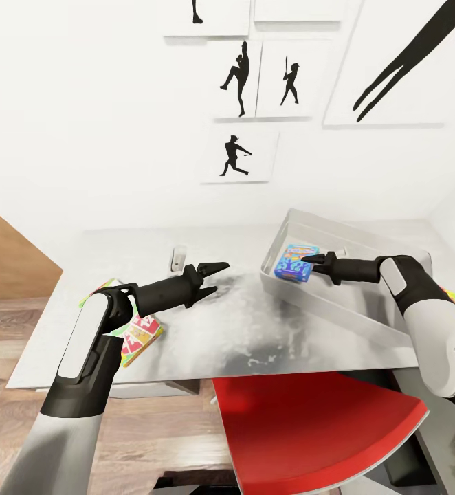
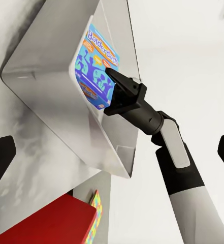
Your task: Put all the toys in the child's room - the three board games (two on the bed and one on the table), the two jigsaw puzzles on the table, and the tennis ball on the table - inside the toy box on the table in the child's room.
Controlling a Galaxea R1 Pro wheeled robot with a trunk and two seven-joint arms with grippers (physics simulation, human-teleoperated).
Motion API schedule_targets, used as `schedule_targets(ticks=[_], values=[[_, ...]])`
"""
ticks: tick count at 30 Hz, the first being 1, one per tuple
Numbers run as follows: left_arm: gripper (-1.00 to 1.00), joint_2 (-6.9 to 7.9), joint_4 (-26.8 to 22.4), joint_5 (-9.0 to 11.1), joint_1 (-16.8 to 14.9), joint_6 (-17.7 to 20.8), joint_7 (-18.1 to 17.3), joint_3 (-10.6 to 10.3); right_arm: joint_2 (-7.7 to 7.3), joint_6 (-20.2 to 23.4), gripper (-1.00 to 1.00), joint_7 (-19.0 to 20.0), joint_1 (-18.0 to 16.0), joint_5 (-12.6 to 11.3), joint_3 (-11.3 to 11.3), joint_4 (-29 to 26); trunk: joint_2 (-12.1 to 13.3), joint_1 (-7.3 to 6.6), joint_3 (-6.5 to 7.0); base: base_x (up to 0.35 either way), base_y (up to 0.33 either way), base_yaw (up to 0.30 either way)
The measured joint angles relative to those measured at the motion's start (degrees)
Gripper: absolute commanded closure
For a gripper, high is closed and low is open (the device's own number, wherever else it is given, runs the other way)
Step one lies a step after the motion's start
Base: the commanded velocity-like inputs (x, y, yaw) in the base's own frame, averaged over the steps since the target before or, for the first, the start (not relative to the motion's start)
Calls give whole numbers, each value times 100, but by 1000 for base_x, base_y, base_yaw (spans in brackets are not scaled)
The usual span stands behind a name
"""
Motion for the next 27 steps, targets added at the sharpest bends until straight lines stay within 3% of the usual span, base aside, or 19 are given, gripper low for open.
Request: schedule_targets(ticks=[27], values=[[-100,0,0,-8,0,-3,0,0,70,-1,100,-5,0,14,7,-13,0,0,0,0,0,0]])
